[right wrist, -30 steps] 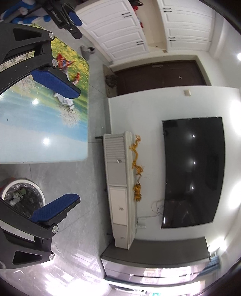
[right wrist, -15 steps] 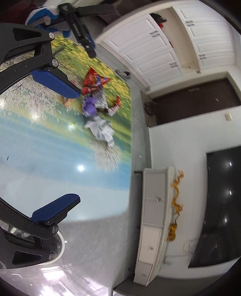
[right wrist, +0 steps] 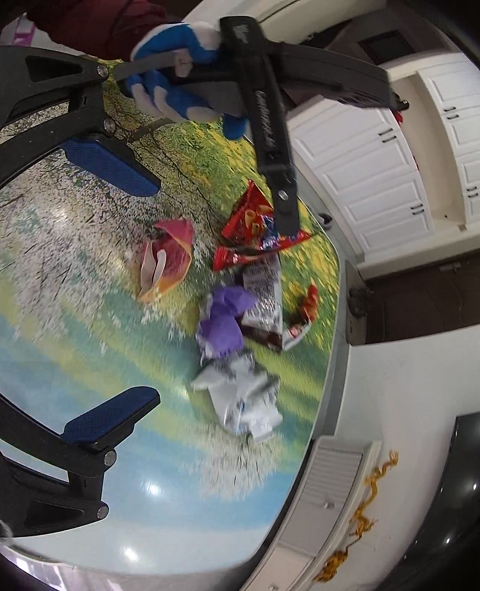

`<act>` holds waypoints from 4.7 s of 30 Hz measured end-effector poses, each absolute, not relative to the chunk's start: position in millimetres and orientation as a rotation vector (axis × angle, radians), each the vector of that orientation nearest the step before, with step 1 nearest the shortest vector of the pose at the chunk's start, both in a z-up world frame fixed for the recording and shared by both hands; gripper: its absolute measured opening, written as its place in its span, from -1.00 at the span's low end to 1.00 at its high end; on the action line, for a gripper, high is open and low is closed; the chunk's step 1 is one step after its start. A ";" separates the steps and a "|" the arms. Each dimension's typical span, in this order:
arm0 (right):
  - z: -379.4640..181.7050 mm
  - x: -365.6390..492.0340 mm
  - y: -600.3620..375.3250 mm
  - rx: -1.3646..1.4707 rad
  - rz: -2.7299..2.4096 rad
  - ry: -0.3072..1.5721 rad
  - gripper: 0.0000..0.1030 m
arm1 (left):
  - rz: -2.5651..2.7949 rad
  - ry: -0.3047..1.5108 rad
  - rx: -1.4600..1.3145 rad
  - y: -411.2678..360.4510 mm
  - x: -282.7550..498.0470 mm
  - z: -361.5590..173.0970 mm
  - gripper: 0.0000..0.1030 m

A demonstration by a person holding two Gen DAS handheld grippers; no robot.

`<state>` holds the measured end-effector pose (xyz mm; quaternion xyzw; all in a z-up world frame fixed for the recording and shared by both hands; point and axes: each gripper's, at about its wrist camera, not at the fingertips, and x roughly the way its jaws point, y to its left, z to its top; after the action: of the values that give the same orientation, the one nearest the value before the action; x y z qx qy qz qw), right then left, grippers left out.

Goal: Collect trash
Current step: 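Grasp the red snack wrapper with the left tool while the right tool grasps the pink carton, then carry both items to the bin and open both tools to drop them in, then move both open tools back over the table toward the remaining trash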

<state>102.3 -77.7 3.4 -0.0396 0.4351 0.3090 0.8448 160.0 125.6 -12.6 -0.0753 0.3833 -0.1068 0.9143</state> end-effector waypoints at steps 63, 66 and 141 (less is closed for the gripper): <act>5.2 39.6 -367.6 0.257 0.133 0.833 -0.12 | -0.627 0.876 -0.115 -169.0 128.6 26.5 -0.77; -9.1 41.3 -409.4 0.319 0.043 0.846 -0.12 | -0.674 0.901 -0.069 -222.2 135.5 21.1 -0.77; 28.5 116.2 -254.8 0.204 0.046 0.882 0.22 | -0.387 0.757 -0.134 56.4 120.9 0.9 0.12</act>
<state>116.2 -254.8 28.5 0.0986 0.4262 0.0224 0.8990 120.9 56.4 0.9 -0.0649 0.3671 -0.1878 0.9087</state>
